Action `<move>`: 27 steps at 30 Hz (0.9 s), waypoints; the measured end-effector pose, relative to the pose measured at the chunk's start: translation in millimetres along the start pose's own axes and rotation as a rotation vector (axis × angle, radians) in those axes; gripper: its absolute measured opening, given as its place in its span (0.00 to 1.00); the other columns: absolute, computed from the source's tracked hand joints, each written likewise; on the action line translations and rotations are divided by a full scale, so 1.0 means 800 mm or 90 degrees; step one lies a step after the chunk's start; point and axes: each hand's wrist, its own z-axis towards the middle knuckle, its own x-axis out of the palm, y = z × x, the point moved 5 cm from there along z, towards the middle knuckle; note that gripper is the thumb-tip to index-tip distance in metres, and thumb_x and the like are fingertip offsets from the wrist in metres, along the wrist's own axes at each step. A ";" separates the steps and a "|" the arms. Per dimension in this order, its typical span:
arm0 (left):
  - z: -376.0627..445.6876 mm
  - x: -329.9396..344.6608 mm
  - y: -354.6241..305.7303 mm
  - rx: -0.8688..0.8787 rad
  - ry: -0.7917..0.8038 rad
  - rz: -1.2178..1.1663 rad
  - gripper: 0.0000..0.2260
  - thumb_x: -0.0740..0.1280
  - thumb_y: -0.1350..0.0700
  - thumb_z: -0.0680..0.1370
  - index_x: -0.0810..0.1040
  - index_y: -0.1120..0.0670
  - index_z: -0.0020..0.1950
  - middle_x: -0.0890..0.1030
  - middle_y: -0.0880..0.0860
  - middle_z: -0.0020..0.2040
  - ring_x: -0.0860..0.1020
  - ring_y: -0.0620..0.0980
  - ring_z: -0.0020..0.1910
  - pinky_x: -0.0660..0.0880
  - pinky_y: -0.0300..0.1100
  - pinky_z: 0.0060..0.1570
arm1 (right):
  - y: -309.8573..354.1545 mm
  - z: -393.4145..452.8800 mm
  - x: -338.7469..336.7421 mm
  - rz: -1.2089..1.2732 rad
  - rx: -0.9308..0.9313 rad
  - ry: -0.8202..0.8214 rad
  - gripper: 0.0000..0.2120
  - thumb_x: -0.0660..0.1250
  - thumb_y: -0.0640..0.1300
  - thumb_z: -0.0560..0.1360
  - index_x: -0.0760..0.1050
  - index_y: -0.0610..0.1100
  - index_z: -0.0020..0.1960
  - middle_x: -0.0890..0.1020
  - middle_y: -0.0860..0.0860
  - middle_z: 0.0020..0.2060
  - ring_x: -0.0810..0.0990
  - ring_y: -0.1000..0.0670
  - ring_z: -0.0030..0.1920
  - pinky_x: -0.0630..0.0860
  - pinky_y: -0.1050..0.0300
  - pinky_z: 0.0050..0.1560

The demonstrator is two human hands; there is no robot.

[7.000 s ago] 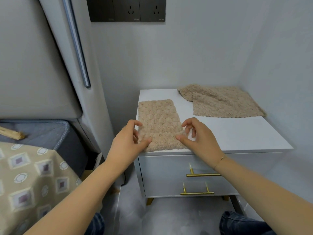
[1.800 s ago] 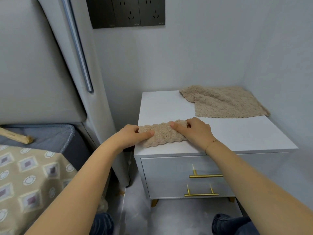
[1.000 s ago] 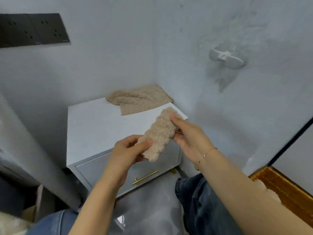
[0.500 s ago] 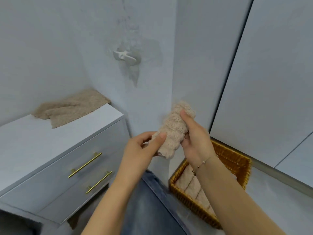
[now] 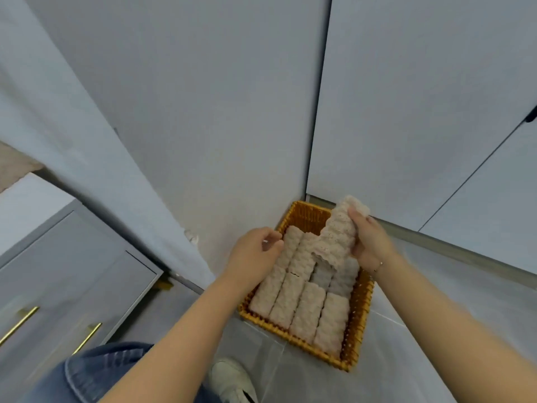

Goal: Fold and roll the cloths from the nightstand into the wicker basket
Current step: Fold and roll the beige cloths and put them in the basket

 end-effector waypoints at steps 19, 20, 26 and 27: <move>0.071 0.146 0.171 -0.016 0.289 0.226 0.25 0.61 0.57 0.81 0.58 0.51 0.78 0.52 0.52 0.79 0.53 0.50 0.77 0.46 0.33 0.71 | -0.199 0.207 -0.091 -0.048 0.220 -0.118 0.34 0.66 0.46 0.78 0.53 0.49 0.78 0.71 0.43 0.68 0.76 0.44 0.59 0.76 0.44 0.59; 0.072 0.147 0.170 -0.011 0.280 0.229 0.25 0.60 0.57 0.81 0.58 0.51 0.77 0.51 0.52 0.79 0.52 0.50 0.77 0.47 0.34 0.72 | -0.203 0.205 -0.089 -0.068 0.213 -0.128 0.35 0.66 0.47 0.78 0.51 0.49 0.78 0.70 0.43 0.69 0.75 0.43 0.61 0.74 0.43 0.61; 0.077 0.148 0.174 -0.010 0.249 0.257 0.25 0.60 0.56 0.81 0.59 0.50 0.77 0.52 0.51 0.79 0.49 0.51 0.76 0.47 0.39 0.73 | -0.206 0.178 -0.089 -0.249 0.064 -0.237 0.34 0.71 0.51 0.74 0.60 0.45 0.75 0.70 0.48 0.68 0.72 0.44 0.66 0.71 0.45 0.67; 0.075 0.150 0.175 -0.013 0.250 0.260 0.25 0.60 0.56 0.81 0.59 0.50 0.77 0.52 0.52 0.79 0.49 0.51 0.76 0.47 0.39 0.73 | -0.206 0.170 -0.089 -0.239 0.031 -0.237 0.34 0.71 0.48 0.75 0.60 0.44 0.75 0.70 0.47 0.69 0.71 0.45 0.67 0.71 0.46 0.67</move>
